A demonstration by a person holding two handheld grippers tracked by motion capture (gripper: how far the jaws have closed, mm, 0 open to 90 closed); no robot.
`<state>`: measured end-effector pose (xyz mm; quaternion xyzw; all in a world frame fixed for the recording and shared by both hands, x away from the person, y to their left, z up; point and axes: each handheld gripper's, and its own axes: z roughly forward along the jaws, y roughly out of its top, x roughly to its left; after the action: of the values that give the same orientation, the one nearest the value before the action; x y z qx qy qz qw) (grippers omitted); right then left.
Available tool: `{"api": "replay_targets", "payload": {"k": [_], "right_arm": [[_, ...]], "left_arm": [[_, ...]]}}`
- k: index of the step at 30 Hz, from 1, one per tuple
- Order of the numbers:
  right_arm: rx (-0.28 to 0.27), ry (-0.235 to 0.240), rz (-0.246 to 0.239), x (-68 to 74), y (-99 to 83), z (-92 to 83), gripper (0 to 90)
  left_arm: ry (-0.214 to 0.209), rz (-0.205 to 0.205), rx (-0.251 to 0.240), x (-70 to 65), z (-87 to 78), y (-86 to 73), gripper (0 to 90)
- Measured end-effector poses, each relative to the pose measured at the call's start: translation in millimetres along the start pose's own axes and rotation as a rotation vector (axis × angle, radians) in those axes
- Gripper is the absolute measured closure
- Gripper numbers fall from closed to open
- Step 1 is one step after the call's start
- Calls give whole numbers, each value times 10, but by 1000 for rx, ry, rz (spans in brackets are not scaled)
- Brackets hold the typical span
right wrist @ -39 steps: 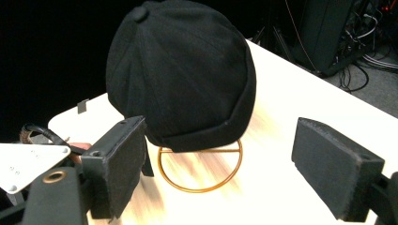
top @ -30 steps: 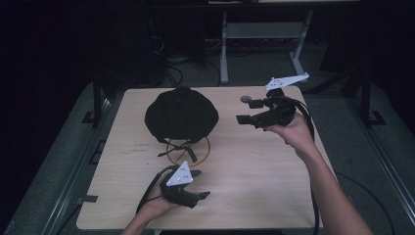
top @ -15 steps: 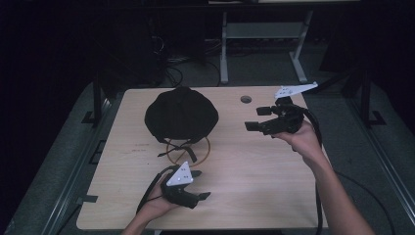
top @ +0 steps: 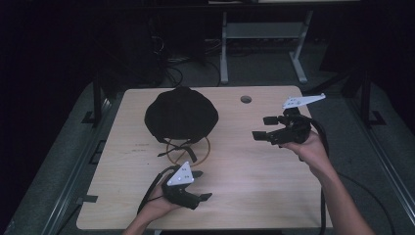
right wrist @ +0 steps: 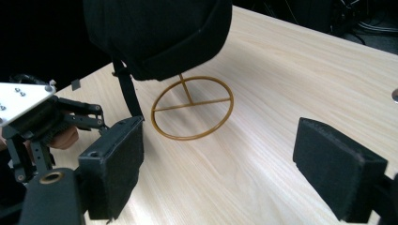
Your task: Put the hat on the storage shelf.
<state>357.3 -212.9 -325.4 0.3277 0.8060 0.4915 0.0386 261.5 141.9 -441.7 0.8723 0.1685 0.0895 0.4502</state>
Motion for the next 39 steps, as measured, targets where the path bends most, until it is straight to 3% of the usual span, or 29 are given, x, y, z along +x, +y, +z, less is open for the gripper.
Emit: {"api": "replay_targets", "payload": {"k": [18, 28, 31, 39], "right_arm": [[-2, -10, 35, -41, -381, -105, 162], [6, -24, 83, -133, -648, -162, 162], [-13, 0, 110, -152, -729, -181, 163], [-10, -2, 127, -164, -886, -224, 163]], "left_arm": [[4, -2, -3, -9, 18, 0, 227], [-1, -5, -2, -36, 40, 1, 227], [3, -4, -2, -40, 39, 3, 227], [-4, -2, 3, -60, 48, 11, 227]]}}
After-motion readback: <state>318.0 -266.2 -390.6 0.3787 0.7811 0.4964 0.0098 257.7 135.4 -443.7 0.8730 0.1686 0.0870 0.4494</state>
